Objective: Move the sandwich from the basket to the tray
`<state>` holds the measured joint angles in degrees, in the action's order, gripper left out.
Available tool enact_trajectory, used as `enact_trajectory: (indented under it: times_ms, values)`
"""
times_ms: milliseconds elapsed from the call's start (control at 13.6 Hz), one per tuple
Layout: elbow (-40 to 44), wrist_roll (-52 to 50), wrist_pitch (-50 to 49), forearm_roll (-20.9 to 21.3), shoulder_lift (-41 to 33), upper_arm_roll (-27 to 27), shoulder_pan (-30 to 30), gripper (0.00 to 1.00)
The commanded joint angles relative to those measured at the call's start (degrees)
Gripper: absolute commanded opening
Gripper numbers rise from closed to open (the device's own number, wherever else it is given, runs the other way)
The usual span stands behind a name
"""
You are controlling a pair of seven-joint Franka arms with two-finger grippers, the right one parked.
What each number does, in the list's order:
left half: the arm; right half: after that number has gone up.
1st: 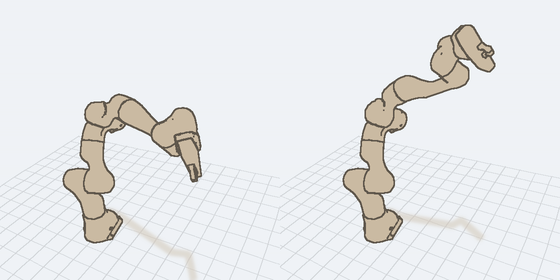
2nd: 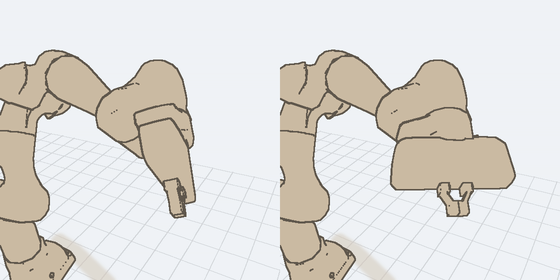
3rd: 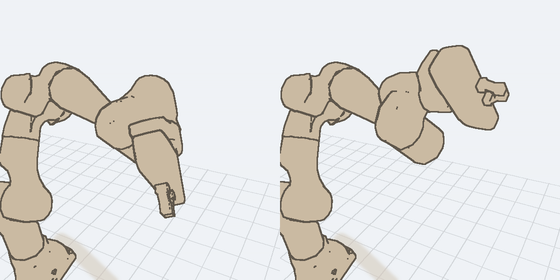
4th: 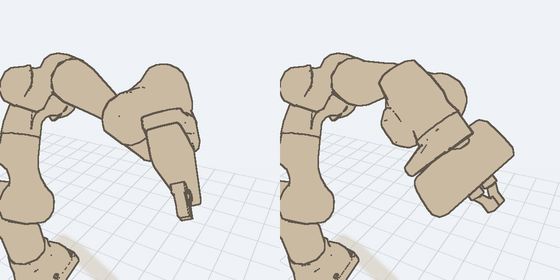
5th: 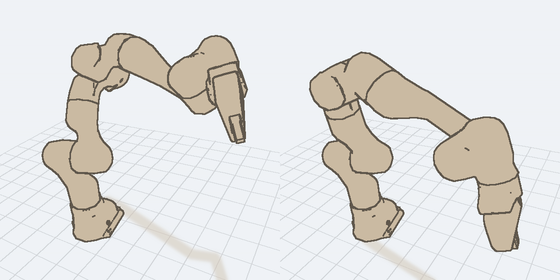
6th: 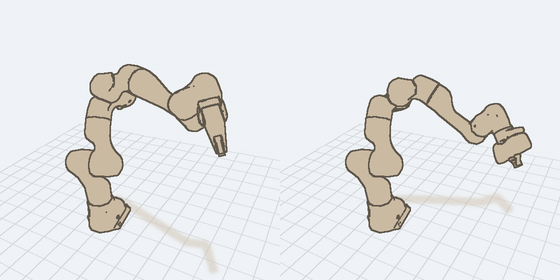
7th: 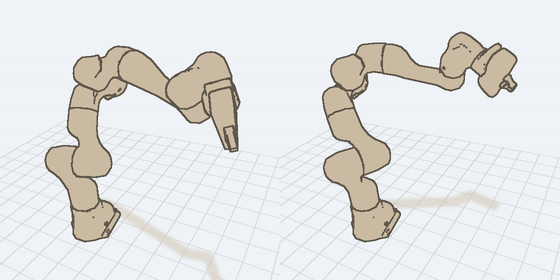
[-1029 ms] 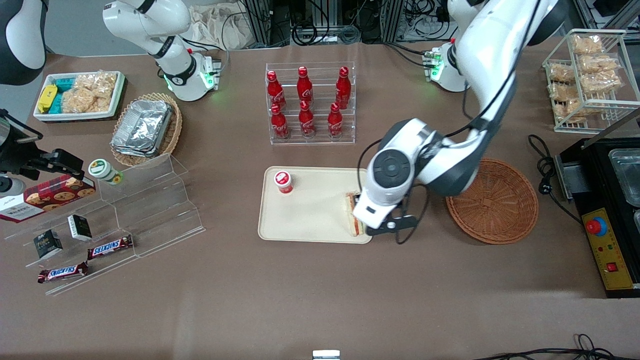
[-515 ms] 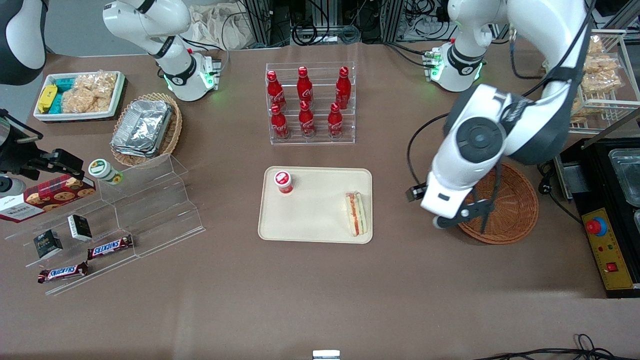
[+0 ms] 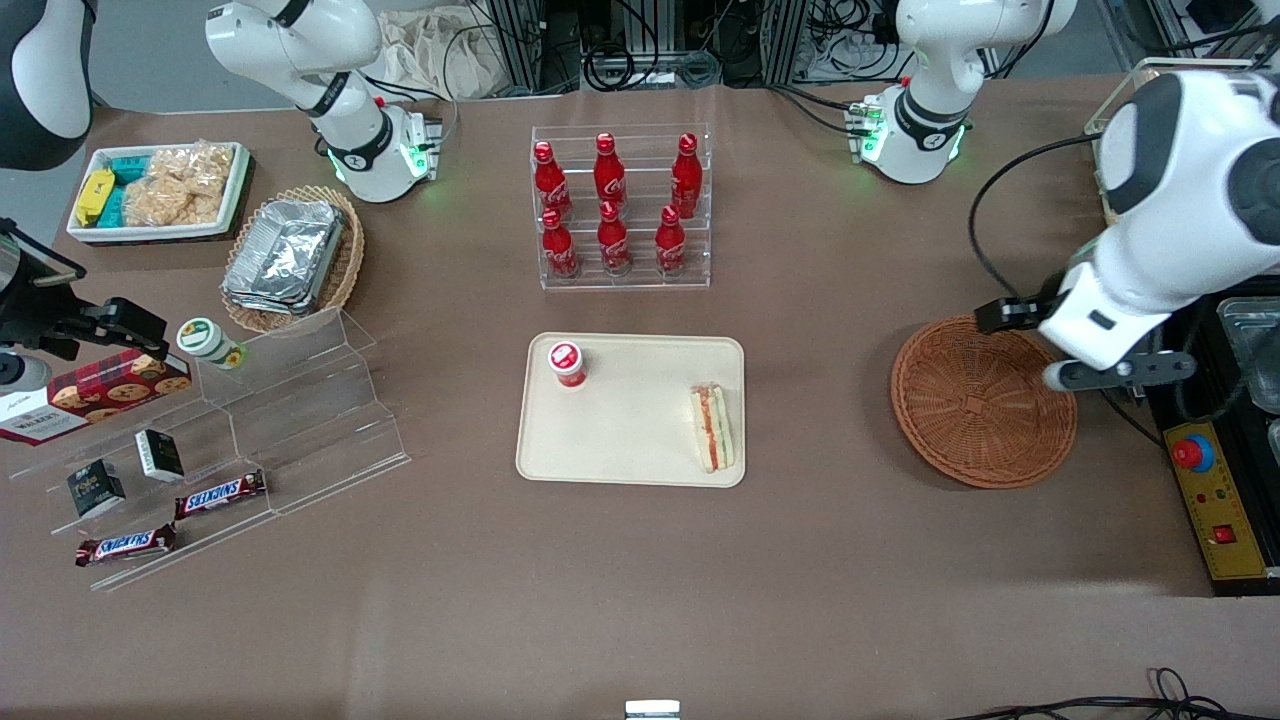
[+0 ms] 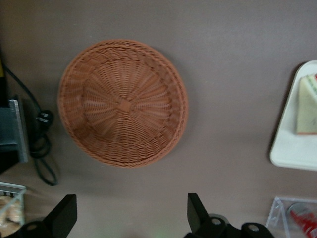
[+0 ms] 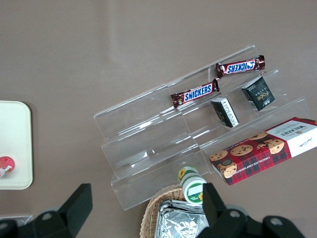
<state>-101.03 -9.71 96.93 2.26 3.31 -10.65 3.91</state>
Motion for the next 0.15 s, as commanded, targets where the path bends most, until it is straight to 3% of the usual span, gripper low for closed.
enact_trajectory:
  times_ms: [0, 74]
  values:
    - [5.37, 3.56, -1.65, -0.50, 3.00, 0.54, 0.05, 1.00]
    - [7.32, 3.82, -3.48, -0.59, 4.15, 0.54, 0.05, 1.00]
